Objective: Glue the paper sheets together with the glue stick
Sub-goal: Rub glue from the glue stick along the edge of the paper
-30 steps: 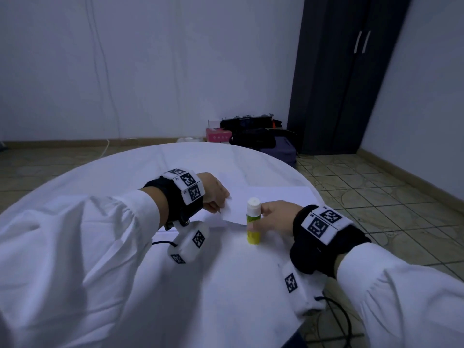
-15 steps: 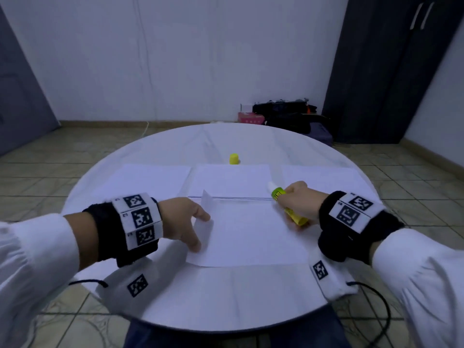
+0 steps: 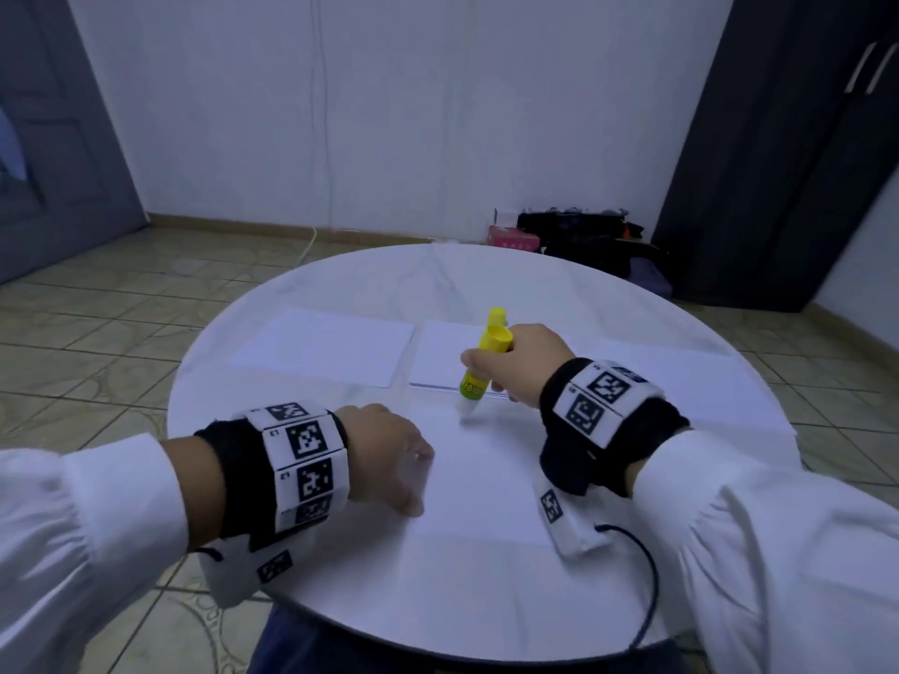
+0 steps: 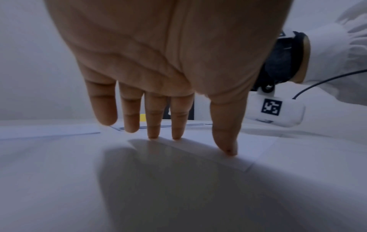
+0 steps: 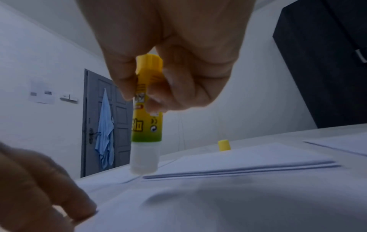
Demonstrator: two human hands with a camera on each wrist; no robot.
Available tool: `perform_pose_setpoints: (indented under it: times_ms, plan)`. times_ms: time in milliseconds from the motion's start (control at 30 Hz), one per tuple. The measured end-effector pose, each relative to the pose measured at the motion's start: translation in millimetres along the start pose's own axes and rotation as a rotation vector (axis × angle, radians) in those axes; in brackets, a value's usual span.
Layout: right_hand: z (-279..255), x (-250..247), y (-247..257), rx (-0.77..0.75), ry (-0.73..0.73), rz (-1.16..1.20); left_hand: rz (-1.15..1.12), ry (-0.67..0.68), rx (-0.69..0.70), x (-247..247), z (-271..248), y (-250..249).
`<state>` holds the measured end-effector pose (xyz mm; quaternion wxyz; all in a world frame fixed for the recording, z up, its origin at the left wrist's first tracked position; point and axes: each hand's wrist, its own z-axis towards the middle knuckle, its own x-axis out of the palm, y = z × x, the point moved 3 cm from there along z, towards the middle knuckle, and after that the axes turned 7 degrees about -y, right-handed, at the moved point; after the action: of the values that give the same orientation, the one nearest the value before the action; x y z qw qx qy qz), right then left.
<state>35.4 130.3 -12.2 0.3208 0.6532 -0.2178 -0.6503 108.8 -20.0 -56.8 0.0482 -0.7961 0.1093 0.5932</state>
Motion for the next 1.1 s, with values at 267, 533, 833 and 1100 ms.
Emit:
perform_pose_setpoints:
  times_ms: [267,533,833,1100]
  plan:
    - [16,48,33,-0.092,0.071,-0.247,0.104,0.004,0.020,4,0,-1]
    - [16,36,20,-0.130,0.059,-0.436,0.082,0.030,0.054,-2,4,3]
    - [5,-25,-30,-0.025,-0.006,-0.485,0.148,-0.024,0.041,-5,15,8]
    - [0,-56,-58,0.055,-0.057,-0.477,0.051,0.062,-0.134,3,26,25]
